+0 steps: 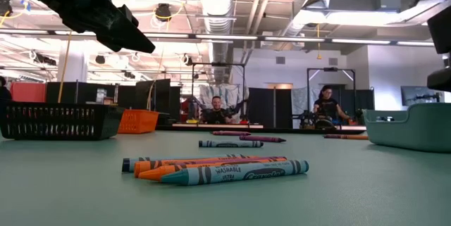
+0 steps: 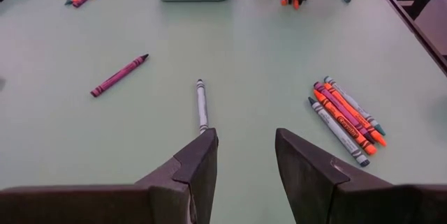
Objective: Sort crayons
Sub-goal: Put the orange crayon into the orange bin
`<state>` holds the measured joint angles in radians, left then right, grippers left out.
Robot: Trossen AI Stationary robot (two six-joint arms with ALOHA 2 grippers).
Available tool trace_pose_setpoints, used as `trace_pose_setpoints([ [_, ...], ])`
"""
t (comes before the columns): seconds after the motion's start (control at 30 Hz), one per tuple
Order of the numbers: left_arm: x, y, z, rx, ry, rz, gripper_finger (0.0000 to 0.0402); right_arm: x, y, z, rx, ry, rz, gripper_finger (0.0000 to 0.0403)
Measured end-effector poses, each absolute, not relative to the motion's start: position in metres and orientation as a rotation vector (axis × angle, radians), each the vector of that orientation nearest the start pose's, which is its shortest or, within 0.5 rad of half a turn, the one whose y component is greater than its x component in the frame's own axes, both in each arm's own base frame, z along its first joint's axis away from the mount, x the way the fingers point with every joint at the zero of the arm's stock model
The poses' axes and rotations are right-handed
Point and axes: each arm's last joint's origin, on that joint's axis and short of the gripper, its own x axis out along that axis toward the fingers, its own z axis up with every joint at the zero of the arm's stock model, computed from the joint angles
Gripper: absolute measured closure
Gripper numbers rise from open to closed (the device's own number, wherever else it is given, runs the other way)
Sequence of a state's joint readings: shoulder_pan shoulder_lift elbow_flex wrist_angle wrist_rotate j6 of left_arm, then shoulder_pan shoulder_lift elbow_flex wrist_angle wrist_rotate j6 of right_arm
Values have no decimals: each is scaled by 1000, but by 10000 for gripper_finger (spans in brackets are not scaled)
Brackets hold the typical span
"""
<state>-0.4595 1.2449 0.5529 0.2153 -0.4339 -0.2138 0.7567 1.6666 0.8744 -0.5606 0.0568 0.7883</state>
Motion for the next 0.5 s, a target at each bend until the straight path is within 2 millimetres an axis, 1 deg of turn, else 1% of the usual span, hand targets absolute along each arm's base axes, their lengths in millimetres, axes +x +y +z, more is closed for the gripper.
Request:
trace_pose_setpoints([
  [0.17,226,-98,200,-5,429,21,269,204,190,136,92,1377,66,349],
  [0.37,226,-98,200,4,429,19,269,211,185,137,89,1361,92,395],
  [0.5,226,-98,200,4,429,19,269,217,181,136,106,1335,80,394],
])
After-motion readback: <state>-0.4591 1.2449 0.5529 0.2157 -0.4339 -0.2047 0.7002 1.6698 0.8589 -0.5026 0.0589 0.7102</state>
